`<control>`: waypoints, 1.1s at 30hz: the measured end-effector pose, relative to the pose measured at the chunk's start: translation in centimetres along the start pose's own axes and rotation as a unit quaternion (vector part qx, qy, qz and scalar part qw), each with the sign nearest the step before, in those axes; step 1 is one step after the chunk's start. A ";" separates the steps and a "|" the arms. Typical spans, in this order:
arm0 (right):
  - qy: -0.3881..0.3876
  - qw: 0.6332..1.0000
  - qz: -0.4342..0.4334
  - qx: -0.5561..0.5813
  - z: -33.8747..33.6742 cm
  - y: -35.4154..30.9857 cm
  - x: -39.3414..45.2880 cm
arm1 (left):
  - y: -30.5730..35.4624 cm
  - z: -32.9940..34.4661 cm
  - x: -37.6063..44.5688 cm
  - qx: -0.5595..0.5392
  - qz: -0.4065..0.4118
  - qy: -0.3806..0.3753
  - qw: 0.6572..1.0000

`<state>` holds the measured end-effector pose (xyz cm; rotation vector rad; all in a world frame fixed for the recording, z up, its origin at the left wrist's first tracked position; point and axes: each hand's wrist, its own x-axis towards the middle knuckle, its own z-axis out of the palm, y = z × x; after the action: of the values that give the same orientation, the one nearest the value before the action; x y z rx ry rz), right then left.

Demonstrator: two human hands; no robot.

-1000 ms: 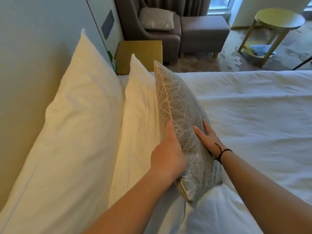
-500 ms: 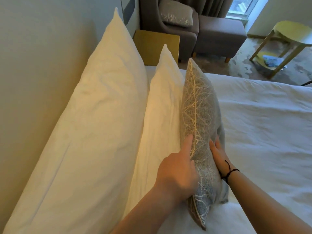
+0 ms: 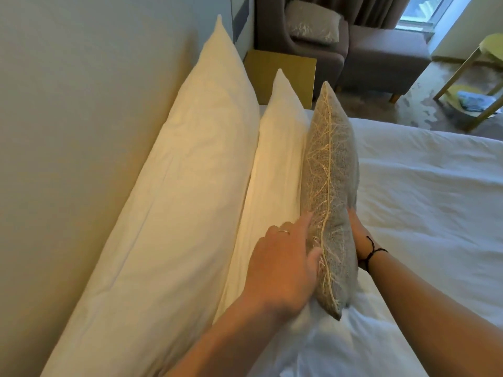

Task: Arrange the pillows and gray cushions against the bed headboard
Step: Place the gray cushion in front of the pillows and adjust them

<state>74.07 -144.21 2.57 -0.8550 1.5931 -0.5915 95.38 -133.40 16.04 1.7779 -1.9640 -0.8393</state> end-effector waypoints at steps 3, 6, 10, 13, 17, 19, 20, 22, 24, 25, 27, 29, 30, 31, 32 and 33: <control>0.051 0.996 0.061 0.040 -1.3 -0.6 -1.9 | -2.0 -0.2 -4.2 0.041 -0.025 0.043 0.998; 0.092 0.993 0.043 0.052 -2.4 -1.9 -5.1 | -4.3 0.2 -9.2 0.022 -0.087 0.033 0.995; 0.102 0.990 -0.094 -0.014 -2.3 -4.2 -10.8 | -6.4 1.3 -14.6 -0.106 -0.216 0.038 0.970; 0.102 0.962 -0.213 -0.135 -0.9 -5.6 -14.9 | -7.0 2.2 -17.3 -0.235 -0.309 0.049 0.920; 0.076 0.922 -0.291 -0.244 1.5 -5.9 -18.5 | -7.1 2.4 -19.2 -0.416 -0.405 0.041 0.813; 0.061 0.921 -0.273 -0.271 2.3 -5.2 -18.9 | -7.2 2.2 -19.6 -0.458 -0.432 0.045 0.776; 0.059 0.923 -0.260 -0.277 2.5 -4.6 -18.9 | -7.3 2.1 -19.7 -0.471 -0.432 0.049 0.767; 0.051 0.929 -0.244 -0.274 2.9 -3.4 -18.7 | -7.3 2.2 -19.9 -0.492 -0.417 0.076 0.760; 0.043 0.933 -0.238 -0.267 3.2 -2.5 -18.7 | -7.7 2.2 -20.1 -0.450 -0.401 0.136 0.786; 0.041 0.935 -0.236 -0.263 3.4 -2.3 -18.6 | -8.0 2.0 -20.3 -0.387 -0.397 0.165 0.816; 0.038 0.936 -0.230 -0.262 3.7 -2.1 -18.7 | -8.9 1.6 -20.8 -0.256 -0.392 0.200 0.861; 0.026 0.938 -0.221 -0.266 4.1 -2.2 -18.8 | -9.9 1.5 -21.3 -0.173 -0.388 0.202 0.882; 0.017 0.939 -0.217 -0.268 4.2 -2.2 -18.9 | -10.0 1.5 -21.5 -0.141 -0.384 0.200 0.891; 0.005 0.939 -0.214 -0.267 4.2 -2.2 -19.1 | -10.1 1.7 -21.6 -0.110 -0.378 0.195 0.898; -0.006 0.941 -0.212 -0.264 4.2 -2.2 -19.2 | -9.9 1.8 -21.7 -0.083 -0.368 0.188 0.907; -0.016 0.943 -0.211 -0.257 4.0 -2.1 -19.4 | -9.8 1.9 -21.9 -0.063 -0.358 0.181 0.914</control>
<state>79.50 -129.80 15.16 -1.6155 1.5630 -0.4538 104.82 -111.89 11.03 2.3917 -0.9905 -0.7343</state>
